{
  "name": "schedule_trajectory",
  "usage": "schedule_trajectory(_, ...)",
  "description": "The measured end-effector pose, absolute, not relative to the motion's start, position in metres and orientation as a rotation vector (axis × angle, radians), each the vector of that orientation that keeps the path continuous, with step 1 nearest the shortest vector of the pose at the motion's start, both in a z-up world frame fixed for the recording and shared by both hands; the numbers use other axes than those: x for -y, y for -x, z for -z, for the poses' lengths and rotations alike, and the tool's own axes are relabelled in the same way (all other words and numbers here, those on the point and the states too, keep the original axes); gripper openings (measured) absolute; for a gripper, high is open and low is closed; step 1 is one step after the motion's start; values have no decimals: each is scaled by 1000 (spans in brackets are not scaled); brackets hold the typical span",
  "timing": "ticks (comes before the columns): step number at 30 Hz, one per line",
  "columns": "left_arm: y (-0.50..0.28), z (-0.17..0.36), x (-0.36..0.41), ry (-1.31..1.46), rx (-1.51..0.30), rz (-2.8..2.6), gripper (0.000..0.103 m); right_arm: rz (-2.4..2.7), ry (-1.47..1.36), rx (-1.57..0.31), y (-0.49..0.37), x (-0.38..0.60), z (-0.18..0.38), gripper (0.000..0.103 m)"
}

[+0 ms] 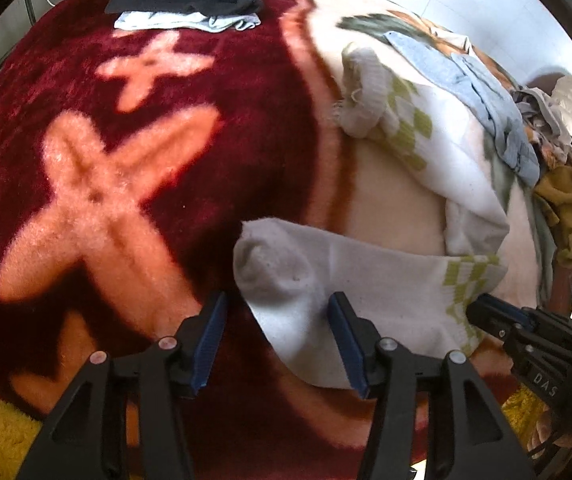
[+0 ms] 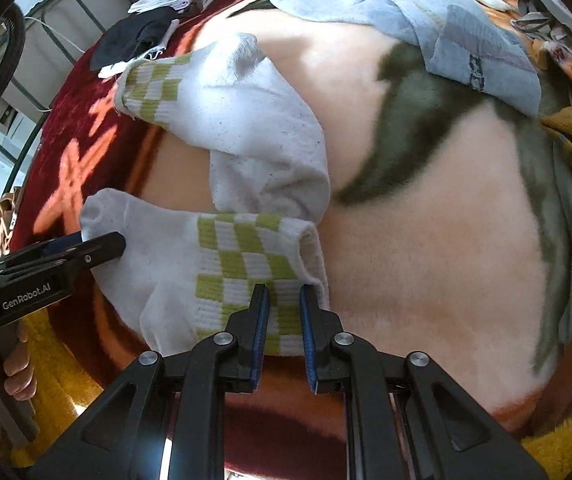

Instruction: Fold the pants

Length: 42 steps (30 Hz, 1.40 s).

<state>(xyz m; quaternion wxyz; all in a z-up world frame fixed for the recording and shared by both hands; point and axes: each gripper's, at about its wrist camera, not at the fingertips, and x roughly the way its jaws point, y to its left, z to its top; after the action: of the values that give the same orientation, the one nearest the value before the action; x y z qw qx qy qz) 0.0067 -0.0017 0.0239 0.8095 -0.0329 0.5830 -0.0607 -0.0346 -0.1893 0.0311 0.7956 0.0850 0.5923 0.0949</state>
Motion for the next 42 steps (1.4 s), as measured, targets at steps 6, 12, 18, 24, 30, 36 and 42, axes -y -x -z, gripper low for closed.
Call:
schedule_trajectory(6,-2,-42,-9,109,-1218,134,56,-192,-198,-1259,39,191,-47,19)
schedule_trajectory(12,2,-67,-17,129,-1168,146,56,-187,-201,-1173,38,201,-76,27)
schedule_trajectory(18,-9,-81,-10,135,-1137,159,58,-193,-194,-1142,21,201,-86,31)
schedule_trajectory(24,-28,-80,5,118,-1132,173,58,-200,-181,-1142,1,198,-79,32)
schedule_trajectory(30,-58,-79,22,91,-1104,204,58,-204,-174,-1177,-16,197,-63,32)
schedule_trajectory(36,-87,-71,34,71,-1099,193,58,-225,-165,-1192,-26,196,-54,31)
schedule_trajectory(42,-98,-69,33,114,-1124,252,15,-254,-123,-1174,-33,191,-58,16)
